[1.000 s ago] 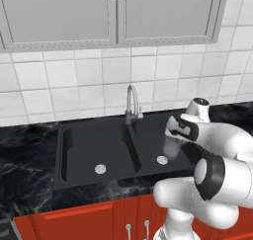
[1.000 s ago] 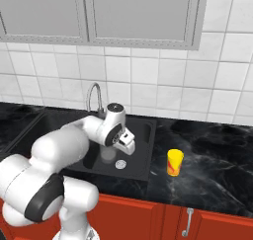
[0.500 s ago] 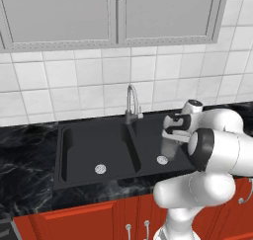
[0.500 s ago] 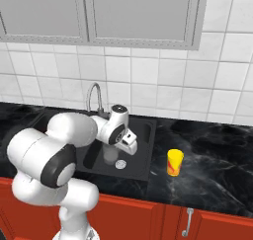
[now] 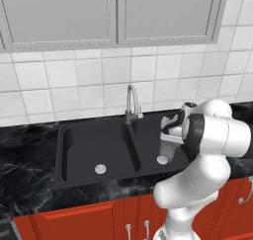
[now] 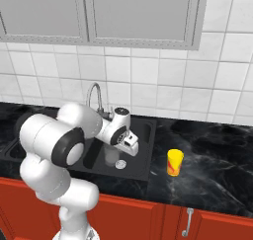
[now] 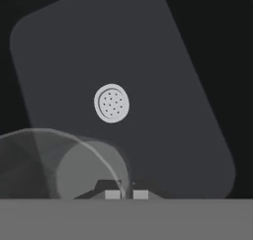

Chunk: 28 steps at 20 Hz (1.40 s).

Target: Move any existing items from the left basin to the right basin for drying. Then move the cup from the counter to the left basin of the sink for washing.

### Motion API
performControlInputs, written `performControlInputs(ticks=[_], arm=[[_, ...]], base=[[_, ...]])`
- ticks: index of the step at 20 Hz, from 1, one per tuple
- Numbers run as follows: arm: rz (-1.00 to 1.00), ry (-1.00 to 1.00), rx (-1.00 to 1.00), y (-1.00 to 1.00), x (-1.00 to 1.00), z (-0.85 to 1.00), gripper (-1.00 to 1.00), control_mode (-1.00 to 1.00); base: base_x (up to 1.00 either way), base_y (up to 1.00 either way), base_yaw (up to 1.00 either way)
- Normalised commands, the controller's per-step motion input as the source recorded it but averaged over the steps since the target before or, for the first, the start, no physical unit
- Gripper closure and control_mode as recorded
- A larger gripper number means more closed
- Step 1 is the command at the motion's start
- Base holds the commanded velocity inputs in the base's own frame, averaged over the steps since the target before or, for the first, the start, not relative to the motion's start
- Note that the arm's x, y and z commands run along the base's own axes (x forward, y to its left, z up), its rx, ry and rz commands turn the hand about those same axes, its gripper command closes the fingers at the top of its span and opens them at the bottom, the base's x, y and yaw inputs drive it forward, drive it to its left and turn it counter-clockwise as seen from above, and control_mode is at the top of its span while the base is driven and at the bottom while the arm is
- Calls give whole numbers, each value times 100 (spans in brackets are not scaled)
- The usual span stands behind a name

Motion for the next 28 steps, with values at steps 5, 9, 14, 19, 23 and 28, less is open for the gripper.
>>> performControlInputs(ticks=[5, 9, 14, 19, 23, 28], arm=[[5, 0, 0, -1, 13, -25, 100, -100], [4, 0, 0, -1, 12, -22, 100, -100], [3, 0, 0, 0, 20, -21, 100, -100], [3, 0, 0, 0, 20, -24, 100, -100], [3, 0, 0, -1, 15, -21, 100, -100], [4, -1, 0, 0, 7, -14, 100, -100]], base=[[0, 0, 0], [0, 0, 0], [0, 0, 0], [0, 0, 0], [0, 0, 0], [0, 0, 0]])
